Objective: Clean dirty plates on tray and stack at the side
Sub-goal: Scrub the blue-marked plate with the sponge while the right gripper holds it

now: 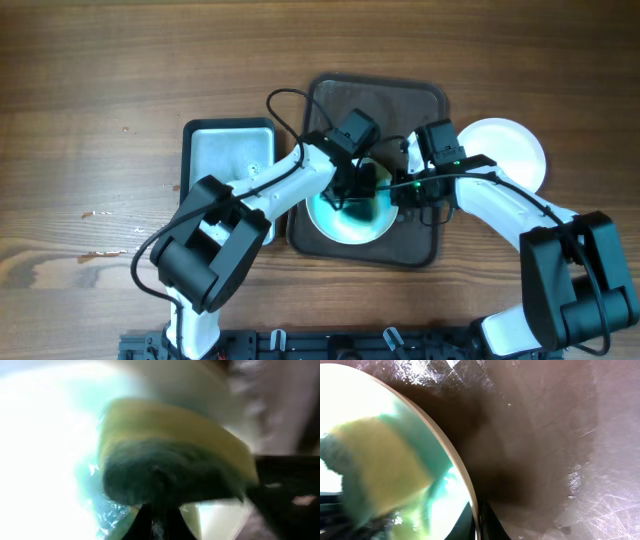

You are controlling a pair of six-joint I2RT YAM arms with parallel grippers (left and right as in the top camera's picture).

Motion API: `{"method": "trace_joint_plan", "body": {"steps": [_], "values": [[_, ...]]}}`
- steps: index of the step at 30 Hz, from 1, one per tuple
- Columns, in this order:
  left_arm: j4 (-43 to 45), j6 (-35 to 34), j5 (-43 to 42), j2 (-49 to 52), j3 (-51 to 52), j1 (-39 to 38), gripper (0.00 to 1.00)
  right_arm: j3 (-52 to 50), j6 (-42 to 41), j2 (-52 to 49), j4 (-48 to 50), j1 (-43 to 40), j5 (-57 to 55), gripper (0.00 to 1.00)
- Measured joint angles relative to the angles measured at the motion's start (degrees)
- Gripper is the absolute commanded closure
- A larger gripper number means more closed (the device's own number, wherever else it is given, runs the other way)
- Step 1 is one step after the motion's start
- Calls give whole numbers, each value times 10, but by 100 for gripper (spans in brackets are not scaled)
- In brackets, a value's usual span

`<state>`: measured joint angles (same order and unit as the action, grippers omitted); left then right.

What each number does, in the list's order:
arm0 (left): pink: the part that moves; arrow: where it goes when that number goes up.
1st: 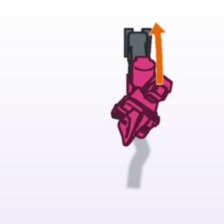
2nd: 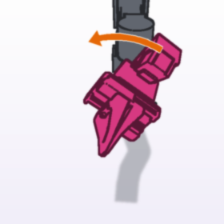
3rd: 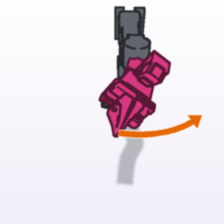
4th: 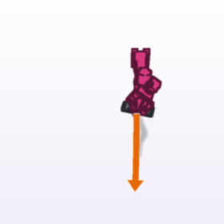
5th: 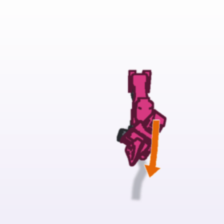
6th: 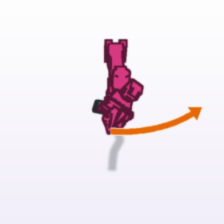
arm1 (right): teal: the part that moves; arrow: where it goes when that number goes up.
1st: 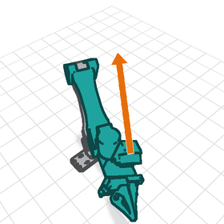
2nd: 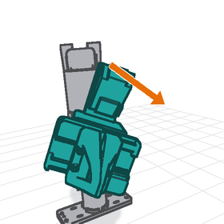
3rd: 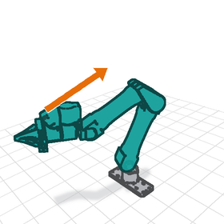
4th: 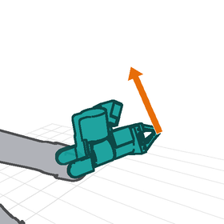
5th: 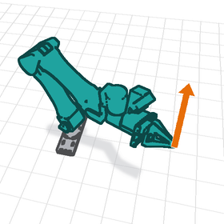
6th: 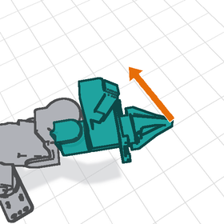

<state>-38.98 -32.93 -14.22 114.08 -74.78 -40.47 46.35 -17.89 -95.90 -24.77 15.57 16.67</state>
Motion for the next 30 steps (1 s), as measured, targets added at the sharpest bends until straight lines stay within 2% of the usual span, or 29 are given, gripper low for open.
{"method": "trace_joint_plan", "body": {"steps": [5, 11, 15, 19, 23, 27, 30], "values": [[-98, 0, 124, -12, -5, 4, 96, 0, 0, 0, 0, 0, 1, 96], [-108, 4, 187, -15, -3, 19, 96, 0, 0, -2, 1, 3, 11, 96], [-48, 30, 144, -18, 10, 28, 96, 0, -1, -2, -2, 3, 10, 96], [52, 42, 62, -16, 20, 39, 96, 1, -5, -2, -5, -6, 4, 96], [134, 41, -21, -3, 22, 13, 96, 1, -9, -2, -6, -6, 4, 96], [157, 33, -65, 8, 22, -28, 96, 2, -11, -2, -7, -6, 2, 96], [144, 30, -74, 8, 22, -30, 96, 2, -11, -2, -9, -7, 2, 96]]}}
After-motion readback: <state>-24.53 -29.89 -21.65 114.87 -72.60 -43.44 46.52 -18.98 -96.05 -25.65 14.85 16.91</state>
